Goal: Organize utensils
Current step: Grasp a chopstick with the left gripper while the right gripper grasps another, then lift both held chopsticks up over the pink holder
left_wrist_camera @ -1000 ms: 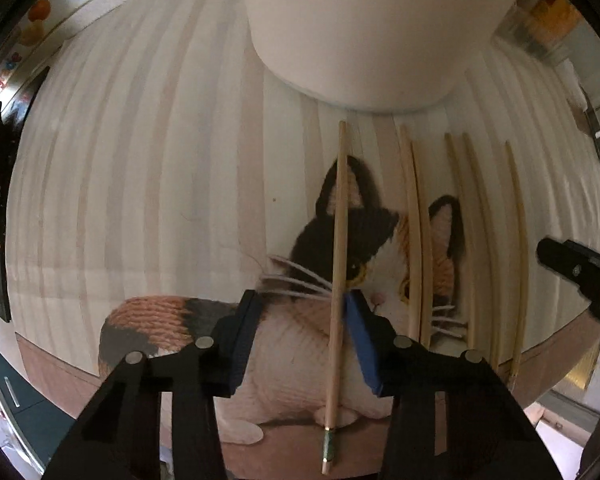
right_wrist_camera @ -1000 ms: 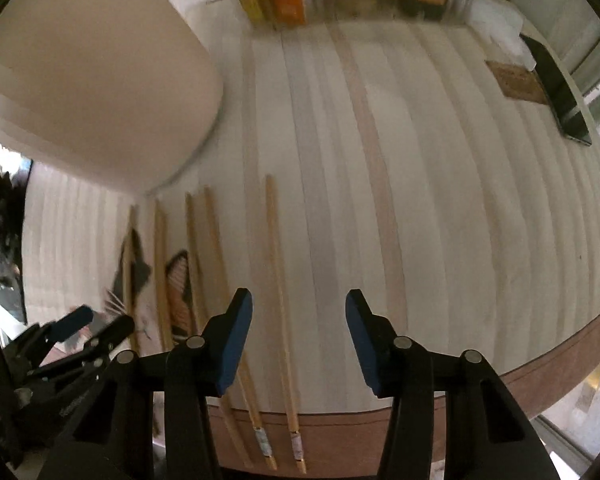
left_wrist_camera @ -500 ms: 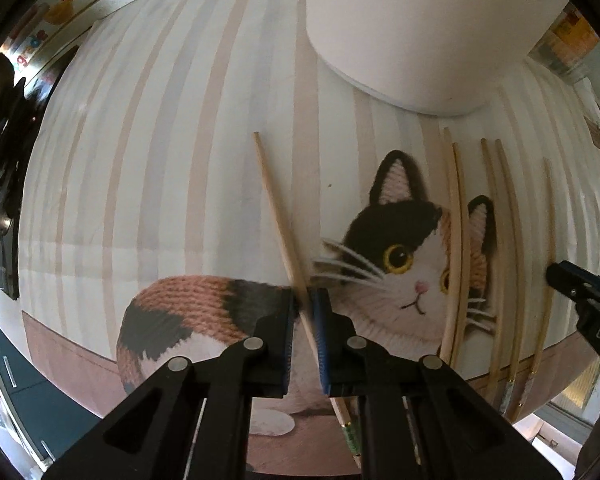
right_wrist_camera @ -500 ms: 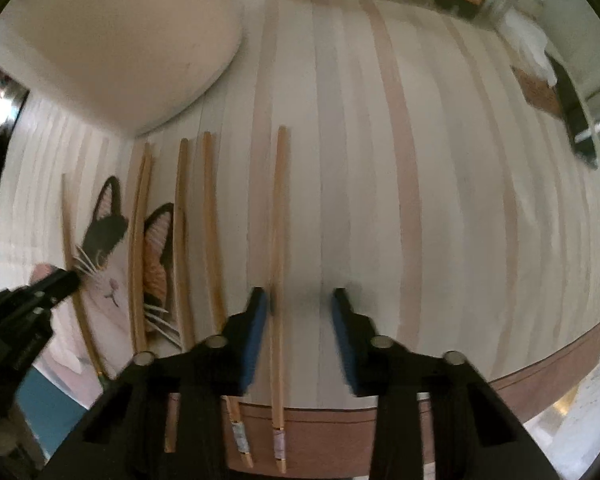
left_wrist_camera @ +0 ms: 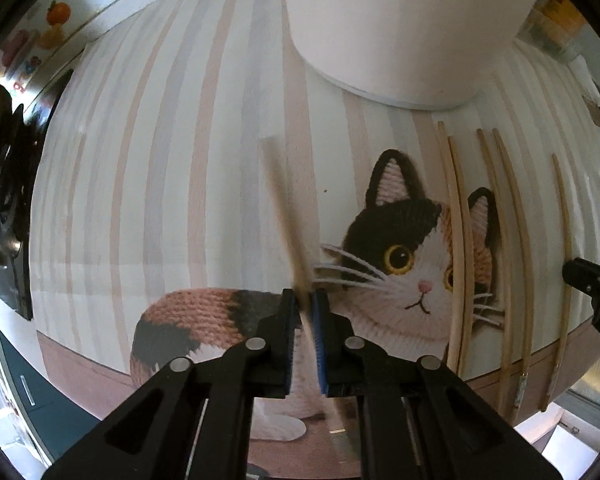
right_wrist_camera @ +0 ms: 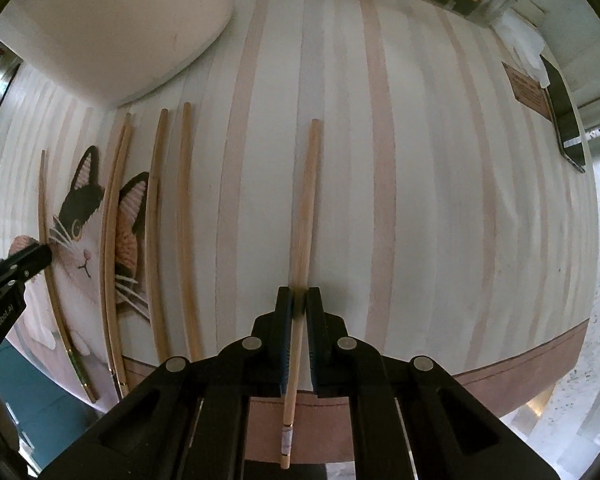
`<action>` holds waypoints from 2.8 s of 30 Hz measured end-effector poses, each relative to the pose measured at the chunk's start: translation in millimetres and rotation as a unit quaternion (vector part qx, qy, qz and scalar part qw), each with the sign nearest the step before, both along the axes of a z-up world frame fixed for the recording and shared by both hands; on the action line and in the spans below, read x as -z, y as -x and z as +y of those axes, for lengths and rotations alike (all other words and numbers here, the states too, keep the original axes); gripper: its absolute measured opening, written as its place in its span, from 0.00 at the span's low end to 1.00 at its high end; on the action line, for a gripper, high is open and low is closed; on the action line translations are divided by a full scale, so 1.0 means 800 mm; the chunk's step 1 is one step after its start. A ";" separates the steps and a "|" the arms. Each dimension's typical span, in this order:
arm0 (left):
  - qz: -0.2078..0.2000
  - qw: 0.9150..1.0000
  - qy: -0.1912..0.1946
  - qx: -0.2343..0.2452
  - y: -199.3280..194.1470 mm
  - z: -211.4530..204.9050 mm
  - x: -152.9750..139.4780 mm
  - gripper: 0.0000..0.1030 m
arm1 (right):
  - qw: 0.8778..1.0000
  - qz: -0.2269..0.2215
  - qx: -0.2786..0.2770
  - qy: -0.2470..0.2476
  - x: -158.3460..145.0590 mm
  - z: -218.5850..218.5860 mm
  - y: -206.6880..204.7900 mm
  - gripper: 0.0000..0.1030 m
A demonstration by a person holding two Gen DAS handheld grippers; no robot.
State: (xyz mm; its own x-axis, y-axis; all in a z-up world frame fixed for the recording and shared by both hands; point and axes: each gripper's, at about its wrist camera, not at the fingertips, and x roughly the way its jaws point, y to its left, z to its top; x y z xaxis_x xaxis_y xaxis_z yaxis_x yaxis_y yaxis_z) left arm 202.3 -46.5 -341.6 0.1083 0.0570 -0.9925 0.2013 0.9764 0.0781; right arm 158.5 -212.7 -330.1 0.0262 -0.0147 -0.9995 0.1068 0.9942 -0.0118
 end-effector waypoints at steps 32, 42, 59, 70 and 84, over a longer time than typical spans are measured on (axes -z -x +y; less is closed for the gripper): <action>-0.032 0.999 -0.015 -0.002 -0.009 -0.006 -0.017 0.04 | 0.999 -0.024 0.026 -0.010 0.008 0.005 -0.035 0.07; -0.145 0.989 -0.013 -0.032 -0.015 0.025 -0.123 0.04 | 0.993 -0.108 0.046 0.000 -0.056 -0.015 -0.028 0.06; -0.337 0.932 0.109 -0.075 -0.056 0.069 -0.400 0.04 | 0.930 -0.345 0.079 -0.094 -0.313 -0.028 -0.082 0.06; -0.336 0.924 0.176 -0.050 -0.138 0.035 -0.450 0.04 | 0.879 -0.457 0.083 -0.110 -0.417 -0.011 -0.183 0.06; -0.259 0.950 0.172 -0.031 -0.211 -0.017 -0.362 0.04 | 0.884 -0.449 0.088 -0.096 -0.334 0.008 -0.270 0.06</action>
State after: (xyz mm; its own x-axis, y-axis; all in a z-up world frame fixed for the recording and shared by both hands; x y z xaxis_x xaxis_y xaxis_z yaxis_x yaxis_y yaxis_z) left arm 371.4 -60.1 -51.8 0.5938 -0.2381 -0.7685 0.1639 0.9710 -0.1742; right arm 374.6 -205.9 -63.0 0.8242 0.0705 -0.5619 0.1404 0.9358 0.3233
